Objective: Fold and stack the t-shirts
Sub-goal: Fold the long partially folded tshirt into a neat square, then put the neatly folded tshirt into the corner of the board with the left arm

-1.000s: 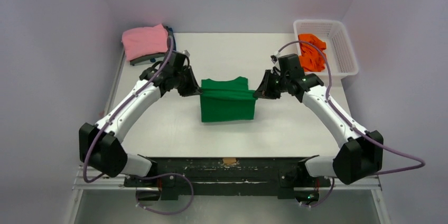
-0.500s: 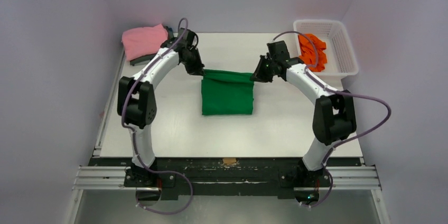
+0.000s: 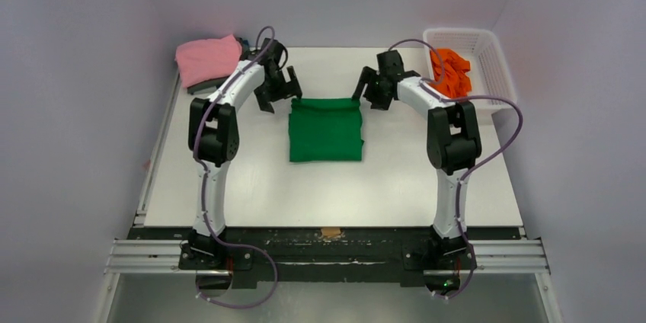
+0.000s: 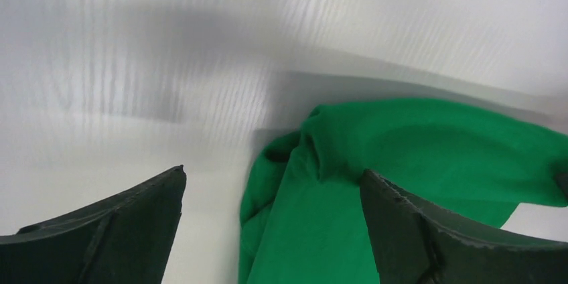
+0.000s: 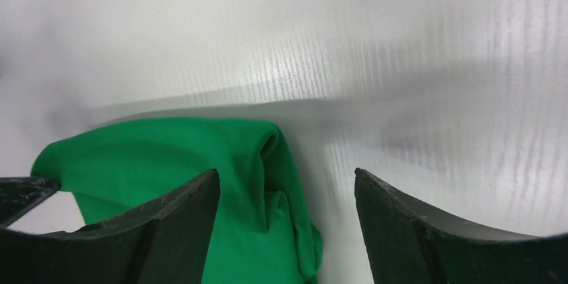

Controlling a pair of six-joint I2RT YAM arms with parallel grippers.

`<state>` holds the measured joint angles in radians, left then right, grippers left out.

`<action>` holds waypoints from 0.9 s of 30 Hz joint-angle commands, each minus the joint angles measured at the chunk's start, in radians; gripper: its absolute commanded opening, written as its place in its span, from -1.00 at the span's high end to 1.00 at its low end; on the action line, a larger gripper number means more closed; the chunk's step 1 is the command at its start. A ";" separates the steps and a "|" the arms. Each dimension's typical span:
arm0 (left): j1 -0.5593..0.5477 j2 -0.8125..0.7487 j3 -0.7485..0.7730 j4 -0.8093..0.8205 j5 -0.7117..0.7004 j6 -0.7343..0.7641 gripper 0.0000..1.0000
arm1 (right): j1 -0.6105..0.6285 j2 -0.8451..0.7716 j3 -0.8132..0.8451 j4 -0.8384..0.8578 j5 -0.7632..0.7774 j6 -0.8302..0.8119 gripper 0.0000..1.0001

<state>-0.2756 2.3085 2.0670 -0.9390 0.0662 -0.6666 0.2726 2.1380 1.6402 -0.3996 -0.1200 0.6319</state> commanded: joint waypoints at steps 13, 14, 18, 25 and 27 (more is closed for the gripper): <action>0.008 -0.205 -0.364 0.183 0.157 0.017 -0.93 | 0.025 -0.277 -0.261 0.183 -0.319 -0.118 -0.60; 0.007 -0.194 -0.358 0.176 0.158 0.015 -0.86 | 0.036 -0.262 -0.255 0.187 -0.304 -0.112 -0.61; 0.006 -0.154 -0.351 0.172 0.175 0.009 -0.66 | 0.074 -0.191 -0.224 0.304 -0.252 -0.061 -0.61; -0.017 -0.080 -0.303 0.133 0.147 -0.008 -0.48 | 0.080 -0.052 -0.132 0.355 -0.049 0.121 -0.61; -0.030 -0.067 -0.283 0.108 0.120 -0.015 -0.44 | 0.079 -0.008 -0.118 0.332 -0.028 0.154 -0.61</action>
<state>-0.2756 2.1963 1.7386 -0.8055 0.2207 -0.6697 0.3595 2.0995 1.4643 -0.1177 -0.2600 0.6720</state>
